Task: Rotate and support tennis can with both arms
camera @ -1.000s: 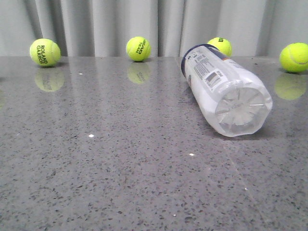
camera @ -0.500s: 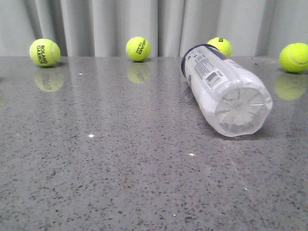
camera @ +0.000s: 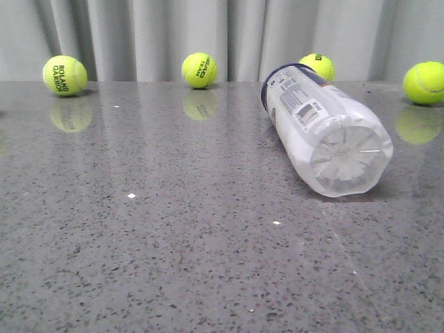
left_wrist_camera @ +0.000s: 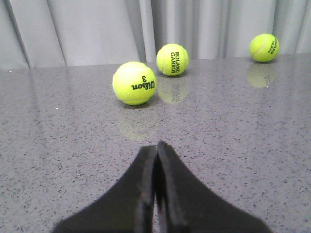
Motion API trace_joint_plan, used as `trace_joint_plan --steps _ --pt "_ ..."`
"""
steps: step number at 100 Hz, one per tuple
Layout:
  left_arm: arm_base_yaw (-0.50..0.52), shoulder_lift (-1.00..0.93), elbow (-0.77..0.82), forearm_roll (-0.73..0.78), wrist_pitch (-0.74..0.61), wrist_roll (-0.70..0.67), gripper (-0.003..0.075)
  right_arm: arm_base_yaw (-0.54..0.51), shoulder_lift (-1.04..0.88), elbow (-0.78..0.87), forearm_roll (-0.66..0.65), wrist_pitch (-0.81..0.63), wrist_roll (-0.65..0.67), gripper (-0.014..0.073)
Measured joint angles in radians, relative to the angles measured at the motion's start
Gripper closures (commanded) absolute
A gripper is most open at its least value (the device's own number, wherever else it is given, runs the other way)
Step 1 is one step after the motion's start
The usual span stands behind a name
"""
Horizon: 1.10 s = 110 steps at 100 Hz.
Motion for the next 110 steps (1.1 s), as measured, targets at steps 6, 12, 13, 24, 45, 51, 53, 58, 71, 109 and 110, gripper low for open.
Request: trace_joint_plan --steps 6,12,13,24,45,51,53,58,71,109,110 --pt "0.0 0.0 0.0 0.0 0.0 0.0 0.074 0.0 0.011 -0.002 0.0 0.002 0.0 -0.007" --pt "0.0 0.0 0.0 0.0 0.0 0.0 0.074 0.0 0.024 -0.003 0.0 0.006 0.0 -0.006" --pt "0.0 0.0 0.0 0.0 0.0 0.0 0.074 0.0 0.024 -0.003 0.0 0.009 0.0 -0.0058" --pt "0.0 0.0 0.0 0.0 0.0 0.0 0.074 0.0 0.044 -0.006 0.0 0.038 -0.002 -0.0052" --pt "0.0 0.0 0.0 0.0 0.0 0.0 0.074 0.0 0.053 -0.006 0.0 0.029 -0.002 -0.0052" --pt "0.0 0.0 0.0 0.0 0.0 0.0 0.074 0.0 0.055 -0.006 0.0 0.022 -0.002 -0.0052" --pt "0.0 0.0 0.0 0.0 0.0 0.0 0.074 0.0 0.054 -0.006 0.0 0.022 -0.002 -0.0052" --pt "0.0 0.0 0.0 0.0 0.0 0.0 0.074 0.0 0.054 -0.006 0.0 0.022 -0.002 -0.0052" --pt "0.0 0.0 0.0 0.0 0.0 0.0 0.074 0.0 0.054 -0.006 0.015 -0.002 -0.002 -0.0052" --pt "0.0 0.0 0.0 0.0 0.0 0.0 0.074 0.0 0.122 -0.099 0.097 0.003 -0.004 -0.0052" --pt "0.0 0.0 0.0 0.0 0.0 0.0 0.074 0.0 0.126 -0.104 0.097 0.009 -0.004 -0.0052"
